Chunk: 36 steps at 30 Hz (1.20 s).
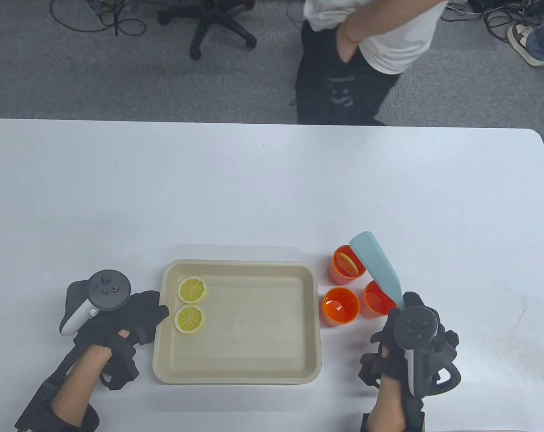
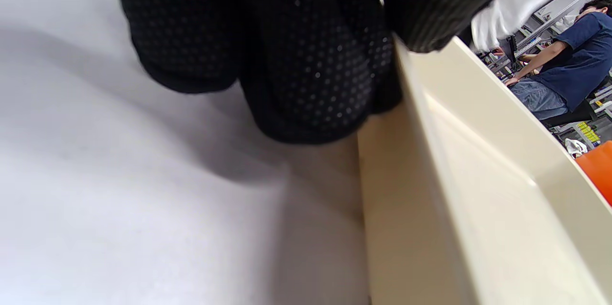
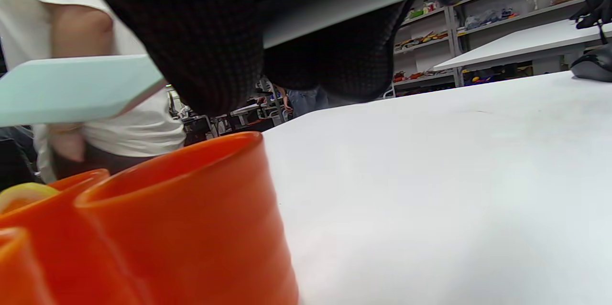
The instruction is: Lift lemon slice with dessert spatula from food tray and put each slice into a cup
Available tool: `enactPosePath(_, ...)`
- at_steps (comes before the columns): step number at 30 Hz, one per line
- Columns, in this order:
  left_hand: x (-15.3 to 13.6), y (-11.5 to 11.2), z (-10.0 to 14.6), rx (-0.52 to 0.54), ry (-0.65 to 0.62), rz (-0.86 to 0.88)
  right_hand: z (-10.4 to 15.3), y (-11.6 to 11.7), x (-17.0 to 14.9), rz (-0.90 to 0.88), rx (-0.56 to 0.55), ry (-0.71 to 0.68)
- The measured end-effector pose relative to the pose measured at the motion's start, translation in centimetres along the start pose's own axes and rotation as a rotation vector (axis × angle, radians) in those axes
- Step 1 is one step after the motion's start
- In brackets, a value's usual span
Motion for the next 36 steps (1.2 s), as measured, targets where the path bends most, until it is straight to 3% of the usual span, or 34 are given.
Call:
enactPosePath(15,0.0,0.0,0.0,0.0,0.002,-0.002,6.4,-0.8,6.7,0.007,-0.049,-0.471)
enactPosePath(19,0.0,0.0,0.0,0.0,0.002,-0.002,8.4,0.0,8.6,0.076,-0.01,-0.599)
enactPosePath(25,0.0,0.0,0.0,0.0,0.002,-0.002,12.0,2.8,11.5,0.28,0.153,-0.821)
enactPosePath(28,0.0,0.0,0.0,0.0,0.002,-0.002,13.4,3.8,12.3,0.385,0.197,-0.887)
enactPosePath(36,0.0,0.0,0.0,0.0,0.002,-0.002,15.4,5.9,12.8,0.589,0.277,-0.887)
Point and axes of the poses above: the tracker on the back of each hand, its own x axis roughly to the thumb side, its own z axis roughly from the fingertips to the wrist, y = z × x, the point moved 3 cm from there along -z, roughly from the wrist to the fingertips, and after that the axes turned 5 degrees about y, right-handed, at the moved point
